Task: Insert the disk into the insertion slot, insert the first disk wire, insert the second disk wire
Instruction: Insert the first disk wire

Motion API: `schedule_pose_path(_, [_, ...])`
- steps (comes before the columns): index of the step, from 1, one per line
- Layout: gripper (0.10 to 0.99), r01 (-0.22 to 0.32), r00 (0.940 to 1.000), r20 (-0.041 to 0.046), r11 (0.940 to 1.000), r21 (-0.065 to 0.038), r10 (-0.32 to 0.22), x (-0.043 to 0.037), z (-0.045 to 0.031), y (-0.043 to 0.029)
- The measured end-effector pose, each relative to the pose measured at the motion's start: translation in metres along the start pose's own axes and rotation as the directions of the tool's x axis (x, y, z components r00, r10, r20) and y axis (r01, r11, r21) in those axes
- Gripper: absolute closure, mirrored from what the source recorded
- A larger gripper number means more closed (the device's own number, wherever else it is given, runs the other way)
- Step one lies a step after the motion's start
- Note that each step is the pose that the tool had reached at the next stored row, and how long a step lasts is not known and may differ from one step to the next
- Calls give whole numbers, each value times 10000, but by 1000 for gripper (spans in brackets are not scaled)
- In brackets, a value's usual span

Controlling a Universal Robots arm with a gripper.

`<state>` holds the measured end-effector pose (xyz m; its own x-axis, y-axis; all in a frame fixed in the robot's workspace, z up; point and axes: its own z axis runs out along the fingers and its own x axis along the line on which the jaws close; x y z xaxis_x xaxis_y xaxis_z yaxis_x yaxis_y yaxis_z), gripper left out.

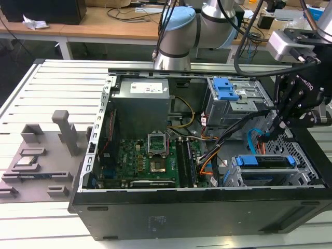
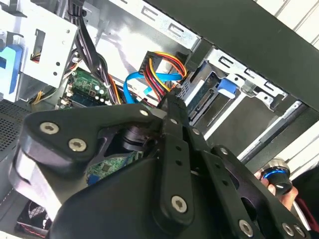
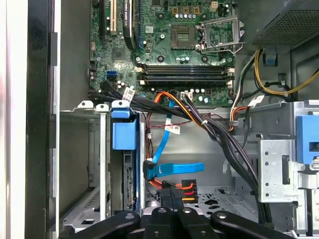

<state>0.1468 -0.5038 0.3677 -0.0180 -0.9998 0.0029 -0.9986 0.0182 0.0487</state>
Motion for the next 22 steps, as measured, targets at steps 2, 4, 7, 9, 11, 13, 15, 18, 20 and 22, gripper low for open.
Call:
schedule_pose_path(2, [851,0,10000,-1,10000,0,0,0,0,0])
schedule_pose_path(4, [784,0,10000,-12,10000,1,0,-1,11,0])
schedule_pose_path(7, [784,-3,10000,-42,10000,-7,2,-5,103,-5])
schedule_pose_path(9, [784,-4,10000,-72,10000,-8,4,-6,126,-6])
schedule_pose_path(11, [784,-4,10000,-79,10000,-8,4,-6,125,-6])
schedule_pose_path(13, [784,-4,10000,-80,10000,-8,4,-6,126,-6])
schedule_pose_path(15, [867,-4,10000,-82,10000,-8,4,-6,126,-6])
schedule_pose_path(18, [922,-4,10000,-85,10000,-8,4,-6,126,-6])
schedule_pose_path(20, [922,-4,10000,-86,10000,-8,4,12,126,-7])
schedule_pose_path(22, [922,-3,9999,-101,10000,-8,3,66,127,-8])
